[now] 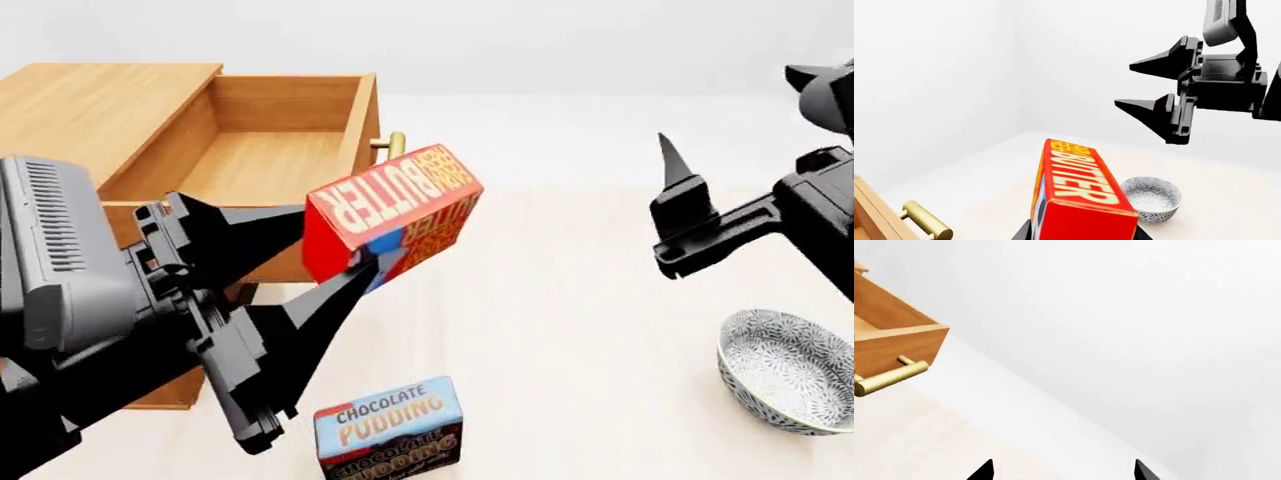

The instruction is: Put the butter at the back in the top drawer of the cabinet and close it.

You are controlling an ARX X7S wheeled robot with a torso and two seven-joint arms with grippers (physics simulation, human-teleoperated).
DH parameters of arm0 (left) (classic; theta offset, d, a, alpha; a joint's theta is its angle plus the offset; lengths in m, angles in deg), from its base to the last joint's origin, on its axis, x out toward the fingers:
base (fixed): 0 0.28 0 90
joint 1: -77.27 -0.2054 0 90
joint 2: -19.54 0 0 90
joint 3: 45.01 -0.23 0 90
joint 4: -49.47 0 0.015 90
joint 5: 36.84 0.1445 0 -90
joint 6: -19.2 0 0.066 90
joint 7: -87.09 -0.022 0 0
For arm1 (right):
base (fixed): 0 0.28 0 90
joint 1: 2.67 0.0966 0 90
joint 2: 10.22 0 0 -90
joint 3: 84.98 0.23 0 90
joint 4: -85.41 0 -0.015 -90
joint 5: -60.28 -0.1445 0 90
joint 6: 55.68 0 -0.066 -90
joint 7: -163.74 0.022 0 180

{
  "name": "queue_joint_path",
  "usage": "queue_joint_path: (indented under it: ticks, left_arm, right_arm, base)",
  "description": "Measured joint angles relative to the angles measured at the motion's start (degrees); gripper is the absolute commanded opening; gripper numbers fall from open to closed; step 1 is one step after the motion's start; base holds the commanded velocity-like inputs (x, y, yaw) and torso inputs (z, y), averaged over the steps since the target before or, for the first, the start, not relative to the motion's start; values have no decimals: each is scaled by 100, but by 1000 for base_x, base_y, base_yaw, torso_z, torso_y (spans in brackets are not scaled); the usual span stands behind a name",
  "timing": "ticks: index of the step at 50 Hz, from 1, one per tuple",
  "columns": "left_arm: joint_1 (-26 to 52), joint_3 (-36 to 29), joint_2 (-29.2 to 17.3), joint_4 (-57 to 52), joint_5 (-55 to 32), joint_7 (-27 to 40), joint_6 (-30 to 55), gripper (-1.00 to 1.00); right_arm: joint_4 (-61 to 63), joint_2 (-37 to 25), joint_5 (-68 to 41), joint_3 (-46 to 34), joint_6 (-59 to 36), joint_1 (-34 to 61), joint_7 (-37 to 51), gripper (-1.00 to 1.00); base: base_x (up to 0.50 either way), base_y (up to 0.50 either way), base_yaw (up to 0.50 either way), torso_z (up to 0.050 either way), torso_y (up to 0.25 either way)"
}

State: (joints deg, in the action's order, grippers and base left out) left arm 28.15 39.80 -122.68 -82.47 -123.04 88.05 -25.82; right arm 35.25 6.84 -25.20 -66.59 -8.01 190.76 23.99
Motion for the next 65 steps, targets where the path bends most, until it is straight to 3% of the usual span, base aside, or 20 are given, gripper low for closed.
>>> queue_joint_path:
  ticks: [10, 25, 48, 65]
  left_arm:
    - [28, 229, -127, -179, -374, 497, -146, -100]
    - [722, 156, -152, 53, -909, 1181, -189, -100]
    - [2789, -936, 537, 1711, -819, 1931, 442, -100]
    - [4043, -1879, 1270, 3686, 175, 1588, 767, -100]
  right_arm:
    - [1117, -1079, 1184, -444, 2330, -1227, 1370, 100]
    - [1706, -1569, 2916, -1368, 4281, -2555, 2423, 100]
    - [1757, -1696, 3800, -1878, 5270, -3201, 2811, 100]
    - [1725, -1706, 3994, -1955, 5455, -3310, 2887, 100]
  base:
    - [0, 0, 0, 1, 0]
    - [0, 0, 0, 1, 1]
    - [0, 0, 0, 0, 1]
    - [0, 0, 0, 0, 1]
